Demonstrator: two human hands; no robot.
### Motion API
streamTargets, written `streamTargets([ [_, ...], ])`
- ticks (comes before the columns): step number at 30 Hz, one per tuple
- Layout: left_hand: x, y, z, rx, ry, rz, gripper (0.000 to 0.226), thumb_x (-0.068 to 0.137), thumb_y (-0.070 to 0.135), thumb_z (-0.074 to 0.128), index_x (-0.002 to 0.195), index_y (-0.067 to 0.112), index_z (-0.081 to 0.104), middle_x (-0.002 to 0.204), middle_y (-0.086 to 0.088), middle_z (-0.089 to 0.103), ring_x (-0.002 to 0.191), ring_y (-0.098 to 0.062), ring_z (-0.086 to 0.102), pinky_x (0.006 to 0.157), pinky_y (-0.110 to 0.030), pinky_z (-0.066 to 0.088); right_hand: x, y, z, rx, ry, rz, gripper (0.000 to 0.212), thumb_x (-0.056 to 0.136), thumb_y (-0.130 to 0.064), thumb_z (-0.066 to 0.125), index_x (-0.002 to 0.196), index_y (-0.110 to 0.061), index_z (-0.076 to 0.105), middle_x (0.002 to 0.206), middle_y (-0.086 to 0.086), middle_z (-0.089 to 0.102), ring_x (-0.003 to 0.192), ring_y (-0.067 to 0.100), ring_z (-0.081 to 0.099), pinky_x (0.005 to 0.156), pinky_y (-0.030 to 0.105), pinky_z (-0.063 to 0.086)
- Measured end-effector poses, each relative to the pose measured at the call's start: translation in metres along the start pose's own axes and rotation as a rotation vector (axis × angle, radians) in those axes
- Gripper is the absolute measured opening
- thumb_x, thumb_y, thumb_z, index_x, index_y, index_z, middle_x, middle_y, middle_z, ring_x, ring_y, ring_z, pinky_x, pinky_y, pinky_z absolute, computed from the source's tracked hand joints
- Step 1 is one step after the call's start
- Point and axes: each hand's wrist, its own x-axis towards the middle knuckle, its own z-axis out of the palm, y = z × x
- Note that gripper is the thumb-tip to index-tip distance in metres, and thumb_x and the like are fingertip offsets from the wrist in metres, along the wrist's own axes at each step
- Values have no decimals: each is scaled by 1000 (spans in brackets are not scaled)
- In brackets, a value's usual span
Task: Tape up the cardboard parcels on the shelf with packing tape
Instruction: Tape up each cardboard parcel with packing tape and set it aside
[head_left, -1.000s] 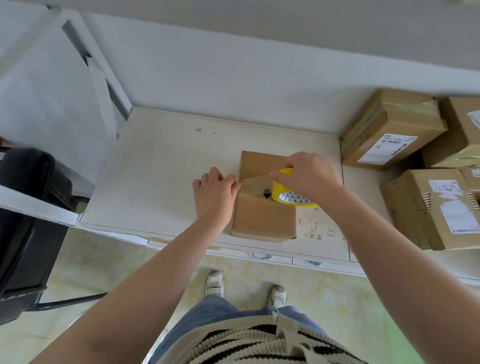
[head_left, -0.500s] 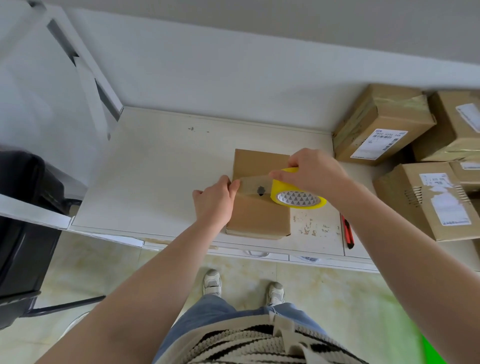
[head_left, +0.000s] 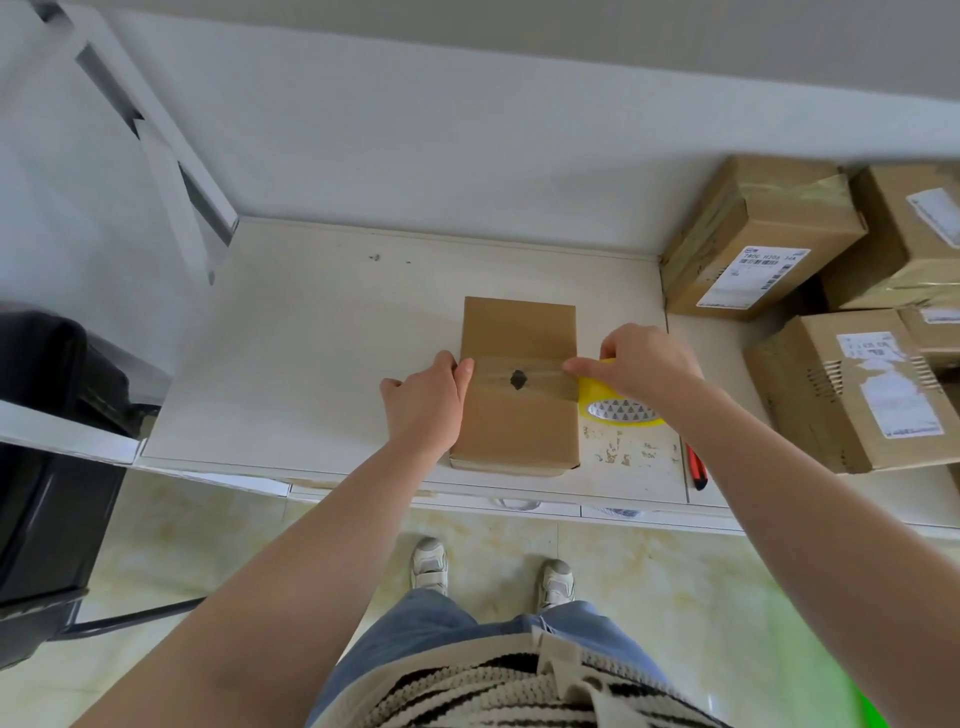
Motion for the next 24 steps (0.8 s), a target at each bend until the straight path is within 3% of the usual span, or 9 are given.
streamTargets([
  [3,0,-1,0,2,-4,-4,41,106,43,11,91,18,40,56,3,51,55,-24,49,82,-39,32,4,2,8,28,-22,-1,56,82,-75,52,83,-19,60,73,-2,59,66,13,55,52,25,36],
  [9,-3,0,-2,54,-24,27,44,106,45,10,91,17,41,57,3,54,57,-24,53,85,-39,32,8,6,19,88,-34,3,59,81,-76,51,79,-18,61,76,2,64,69,17,60,56,26,42],
  [16,2,0,-7,171,-138,79,64,104,51,5,68,17,46,58,1,49,63,-24,53,93,-38,30,7,5,23,71,-68,-12,64,75,-84,48,81,-21,58,75,-1,63,68,15,61,55,26,42],
  [20,5,0,-13,195,-211,105,72,103,52,4,85,14,61,70,-2,60,77,-26,60,98,-40,29,8,6,24,66,-71,-20,67,73,-85,47,88,-21,61,76,-2,64,67,15,62,56,25,43],
  [22,9,-3,-16,118,-288,55,71,101,56,4,82,16,58,75,-2,61,83,-26,60,101,-43,27,8,7,23,69,-71,-24,68,74,-85,47,90,-20,61,75,-1,63,67,14,62,56,25,42],
  [24,9,-5,-19,135,-162,6,73,97,60,-1,83,15,54,83,-5,63,87,-28,60,96,-44,30,9,6,23,54,-72,-34,69,74,-84,47,93,-20,61,75,-2,61,68,13,59,56,26,40],
])
